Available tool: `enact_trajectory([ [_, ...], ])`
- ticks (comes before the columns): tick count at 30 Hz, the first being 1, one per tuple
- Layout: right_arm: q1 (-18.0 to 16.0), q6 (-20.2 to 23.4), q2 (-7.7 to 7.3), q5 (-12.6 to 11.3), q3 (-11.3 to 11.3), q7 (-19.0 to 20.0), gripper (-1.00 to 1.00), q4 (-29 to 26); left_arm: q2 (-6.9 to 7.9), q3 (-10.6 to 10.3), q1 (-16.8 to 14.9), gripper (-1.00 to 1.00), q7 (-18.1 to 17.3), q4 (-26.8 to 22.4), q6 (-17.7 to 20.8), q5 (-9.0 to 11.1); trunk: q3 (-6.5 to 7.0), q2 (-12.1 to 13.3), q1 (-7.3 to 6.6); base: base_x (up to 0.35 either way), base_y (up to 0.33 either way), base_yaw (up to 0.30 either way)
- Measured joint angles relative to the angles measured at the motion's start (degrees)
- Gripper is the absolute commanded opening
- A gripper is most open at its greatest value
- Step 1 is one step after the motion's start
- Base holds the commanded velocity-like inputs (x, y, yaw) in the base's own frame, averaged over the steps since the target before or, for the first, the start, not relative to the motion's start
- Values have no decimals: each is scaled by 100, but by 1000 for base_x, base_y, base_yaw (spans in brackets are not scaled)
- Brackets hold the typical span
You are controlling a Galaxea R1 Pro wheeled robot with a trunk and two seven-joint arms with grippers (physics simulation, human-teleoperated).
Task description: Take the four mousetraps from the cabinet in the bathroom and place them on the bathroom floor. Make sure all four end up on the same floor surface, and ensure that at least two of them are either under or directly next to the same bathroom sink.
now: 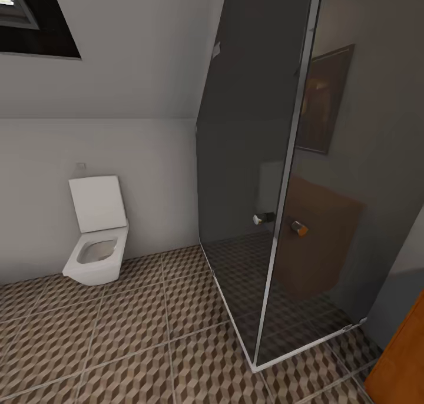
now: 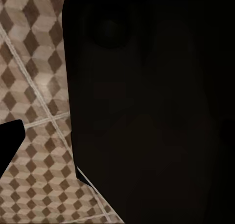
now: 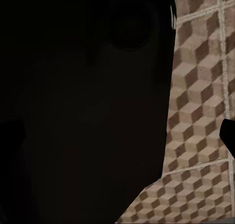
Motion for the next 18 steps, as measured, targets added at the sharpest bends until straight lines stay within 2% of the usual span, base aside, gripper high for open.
enact_trajectory([
  [7, 8, -8, 0, -5, -13, 14, 100, -8, -10, -8, 14, 100, -8, 8, -8, -8, -1, -1, -1, 0, 0, 0],
  [12, -68, -8, 139, 10, -21, 22, 100, -136, 20, -8, 18, 100, -8, 8, -8, -5, 1, -1, 0, 0, 0, 0],
  [18, -96, -8, 152, 8, -25, 23, 100, -297, 32, -13, 19, 100, -8, 16, -8, 12, 1, -1, 0, 0, 0, 0],
])
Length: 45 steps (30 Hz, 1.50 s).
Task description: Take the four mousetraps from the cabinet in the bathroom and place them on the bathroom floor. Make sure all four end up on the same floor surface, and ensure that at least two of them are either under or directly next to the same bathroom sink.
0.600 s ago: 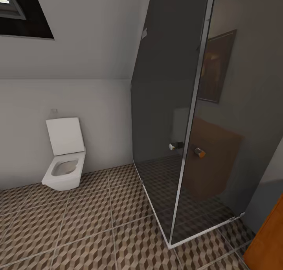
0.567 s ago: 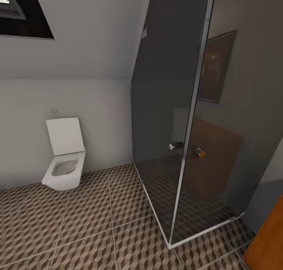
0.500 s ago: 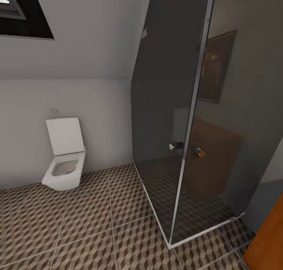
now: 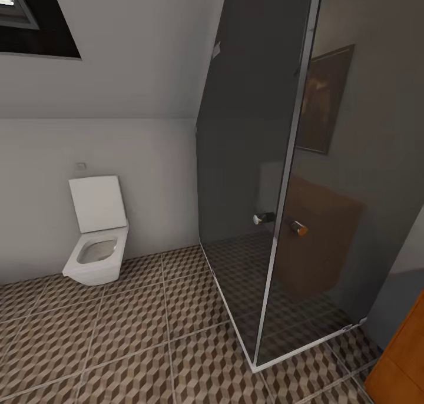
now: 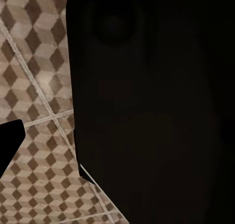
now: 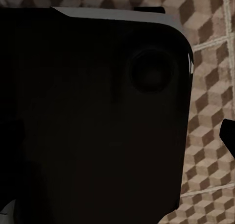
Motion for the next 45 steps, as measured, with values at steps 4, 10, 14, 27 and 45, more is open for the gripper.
enact_trajectory([
  [4, -5, -8, 4, 0, -3, 0, 100, -24, -3, -1, 0, 100, -3, 2, 0, 7, 0, 0, 0, 0, 0, 0],
  [10, -7, -26, 7, -9, -10, 3, 100, -35, -50, -3, 0, 100, -12, 6, 0, 11, 0, 0, 0, 0, 0, 0],
  [14, -6, -106, 36, -16, -7, 15, 100, -45, -104, 12, 0, 100, -15, -18, 0, 10, 0, 0, 0, 0, 0, 0],
  [27, -6, -501, 40, -14, -6, 38, 100, -71, -124, 32, -3, 100, 1, -393, -281, -11, 0, 0, 0, 0, 0, 0],
  [45, -7, -1785, 22, 23, 2, 4, 100, -1250, 8, 49, -4, 100, 42, -2784, -497, -14, 1, 0, 0, 0, 0, 0],
])
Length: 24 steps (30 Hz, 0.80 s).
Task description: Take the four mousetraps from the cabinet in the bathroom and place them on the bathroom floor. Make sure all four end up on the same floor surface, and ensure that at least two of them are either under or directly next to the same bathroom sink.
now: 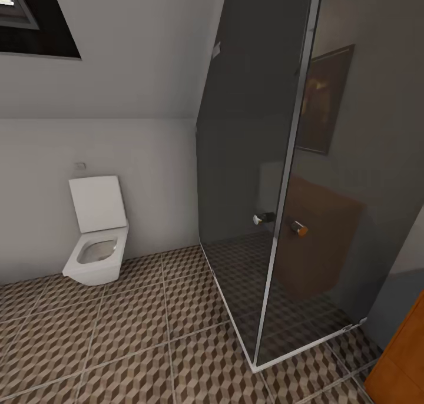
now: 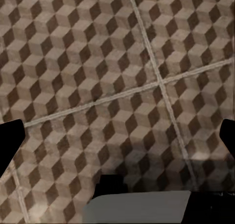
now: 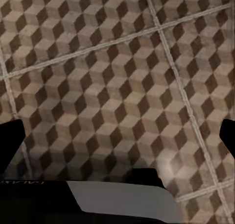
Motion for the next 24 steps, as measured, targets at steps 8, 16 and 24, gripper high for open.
enact_trajectory([
  [8, -40, 392, -5, 17, -1, -146, 100, -1760, 4, 6, -7, 100, 9, -1392, 856, -9, 0, 1, 0, 0, 0, 0],
  [16, -66, 324, -3, 48, 74, -168, 100, -2003, 41, -8, -6, 100, 40, -1275, 664, -17, 0, 0, 0, 0, 0, 0],
  [24, -69, -85, 7, 198, 213, -170, 100, -1972, 55, -10, -6, 100, 46, -592, -285, -15, -1, 0, 0, 0, 0, 0],
])
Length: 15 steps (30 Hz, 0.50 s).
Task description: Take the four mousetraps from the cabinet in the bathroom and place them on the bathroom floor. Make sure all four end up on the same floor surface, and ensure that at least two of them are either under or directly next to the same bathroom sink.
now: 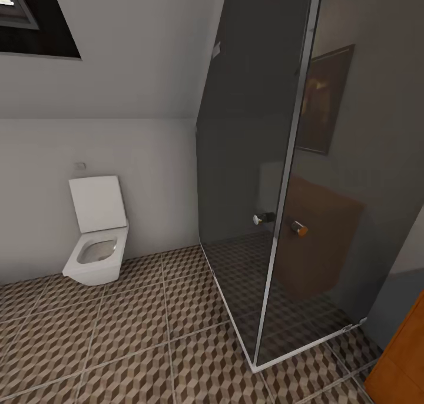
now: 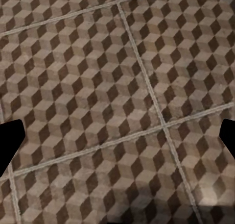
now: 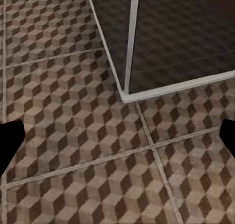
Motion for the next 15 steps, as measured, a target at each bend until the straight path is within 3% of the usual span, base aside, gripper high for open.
enact_trajectory([
  [3, 0, -94, 4, 29, 23, 0, 100, 11, 2, 6, 0, 100, -1, 335, -344, 2, 0, 0, 0, 0, 0, 0],
  [15, -1, -111, 3, 34, 26, -7, 100, 18, -3, -1, 0, 100, -1, 399, -411, 4, 0, 0, 0, 0, 0, 0],
])
